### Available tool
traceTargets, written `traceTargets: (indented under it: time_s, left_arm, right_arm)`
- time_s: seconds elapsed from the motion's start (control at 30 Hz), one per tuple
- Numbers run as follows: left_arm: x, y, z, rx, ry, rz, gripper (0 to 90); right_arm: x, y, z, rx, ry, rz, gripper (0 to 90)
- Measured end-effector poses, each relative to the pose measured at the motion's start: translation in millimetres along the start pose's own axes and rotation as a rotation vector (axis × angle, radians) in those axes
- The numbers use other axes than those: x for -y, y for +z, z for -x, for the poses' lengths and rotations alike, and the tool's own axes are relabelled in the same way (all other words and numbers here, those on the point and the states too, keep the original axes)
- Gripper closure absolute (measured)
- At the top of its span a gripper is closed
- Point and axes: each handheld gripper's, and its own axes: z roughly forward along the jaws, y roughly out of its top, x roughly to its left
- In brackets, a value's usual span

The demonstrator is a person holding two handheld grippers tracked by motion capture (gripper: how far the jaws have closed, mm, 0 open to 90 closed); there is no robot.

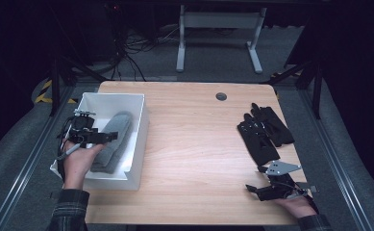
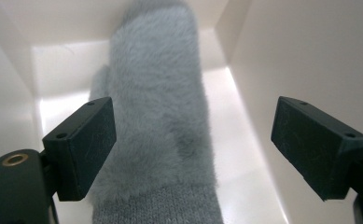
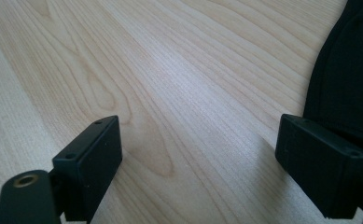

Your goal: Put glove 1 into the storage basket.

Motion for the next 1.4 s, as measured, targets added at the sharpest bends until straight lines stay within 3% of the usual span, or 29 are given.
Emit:
traceTargets:
  time_s: [0.3,0.57,0.93,1.4]
  left_arm:
    - [-16.0,-20.7,32.2,0.055,0.083,0.045,14.7]
    - [-27.6,-25.3,69.1,0.132,0.154,0.071,14.9]
    - [-33.6,-17.0,114.8,0.216,0.253,0.067,14.8]
    - [-21.3,7.7,168.8,0.291,0.361,0.043,11.3]
  right_arm:
    - [0.0,0.0,0.0,-0.001,0.000,0.000,14.9]
    - [0.0,0.0,0.0,-0.001,0.001,0.000,14.9]
    - [0.0,0.0,-0.1,-0.001,0.001,0.000,14.9]
    - [0.0,0.0,-0.1,-0.001,0.001,0.000,14.9]
